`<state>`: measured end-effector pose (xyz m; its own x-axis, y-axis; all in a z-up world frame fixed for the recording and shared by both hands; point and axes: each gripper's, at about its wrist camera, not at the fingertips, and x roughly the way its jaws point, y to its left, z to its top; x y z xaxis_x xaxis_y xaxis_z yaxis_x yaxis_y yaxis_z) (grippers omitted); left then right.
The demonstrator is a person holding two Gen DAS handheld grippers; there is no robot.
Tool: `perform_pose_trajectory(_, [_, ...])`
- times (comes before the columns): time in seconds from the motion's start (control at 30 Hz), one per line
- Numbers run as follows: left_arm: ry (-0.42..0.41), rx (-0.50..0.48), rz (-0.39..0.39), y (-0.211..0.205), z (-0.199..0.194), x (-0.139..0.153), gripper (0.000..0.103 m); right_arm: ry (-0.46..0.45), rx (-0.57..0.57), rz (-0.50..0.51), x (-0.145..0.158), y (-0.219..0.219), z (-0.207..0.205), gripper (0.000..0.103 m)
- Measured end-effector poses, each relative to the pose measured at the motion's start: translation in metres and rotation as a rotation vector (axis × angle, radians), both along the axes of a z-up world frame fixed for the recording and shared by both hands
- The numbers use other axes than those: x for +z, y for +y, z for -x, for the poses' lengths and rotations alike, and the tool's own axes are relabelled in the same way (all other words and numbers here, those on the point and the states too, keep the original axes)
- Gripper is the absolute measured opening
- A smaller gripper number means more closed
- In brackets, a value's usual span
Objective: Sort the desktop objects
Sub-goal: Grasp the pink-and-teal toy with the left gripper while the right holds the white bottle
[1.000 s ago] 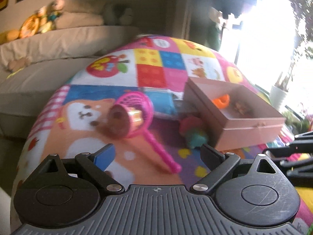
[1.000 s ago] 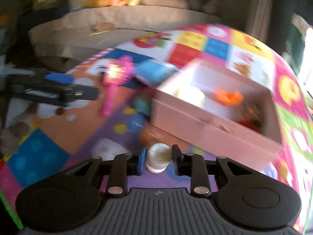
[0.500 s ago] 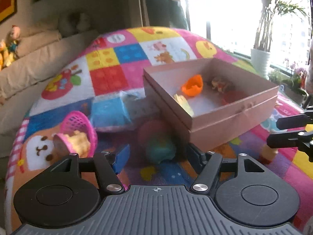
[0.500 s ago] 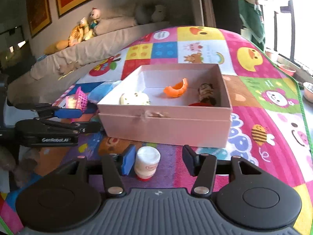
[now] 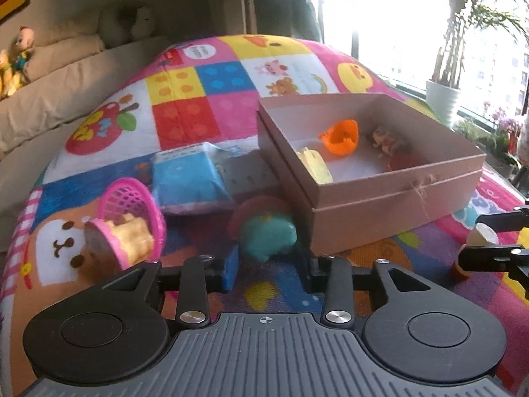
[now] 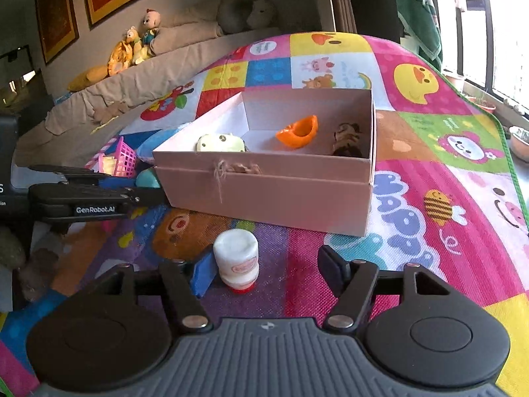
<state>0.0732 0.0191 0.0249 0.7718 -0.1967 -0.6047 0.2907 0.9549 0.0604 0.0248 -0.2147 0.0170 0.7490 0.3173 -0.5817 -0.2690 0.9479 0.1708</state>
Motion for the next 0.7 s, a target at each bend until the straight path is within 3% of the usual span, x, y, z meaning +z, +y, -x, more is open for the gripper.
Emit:
perform_pose_trajectory(0.17, [0.000, 0.035, 0.042, 0.008, 0.000, 0.005, 0.046, -0.004, 0.002, 0.016, 0.000, 0.003, 0.001, 0.068])
perform_pose_trajectory(0.23, [0.002, 0.048, 0.059, 0.009, -0.005, 0.006, 0.054, -0.005, 0.003, 0.025, 0.000, 0.004, 0.002, 0.069])
perform_pose_trajectory(0.4, [0.015, 0.066, 0.045, 0.007, -0.020, 0.002, 0.056, -0.011, -0.004, 0.031, 0.000, 0.004, 0.002, 0.070])
perform_pose_trajectory(0.47, [0.004, 0.065, 0.045, 0.007, -0.019, 0.002, 0.053, -0.014, -0.004, 0.030, 0.001, 0.003, 0.003, 0.071])
perform_pose_trajectory(0.53, [-0.010, 0.058, 0.036, 0.007, -0.015, 0.004, 0.041, -0.013, 0.000, 0.031, 0.001, 0.004, 0.003, 0.071])
perform_pose_trajectory(0.7, [-0.021, 0.013, 0.029, 0.007, 0.020, 0.010, 0.040, -0.017, 0.007, 0.031, 0.001, 0.004, 0.003, 0.072])
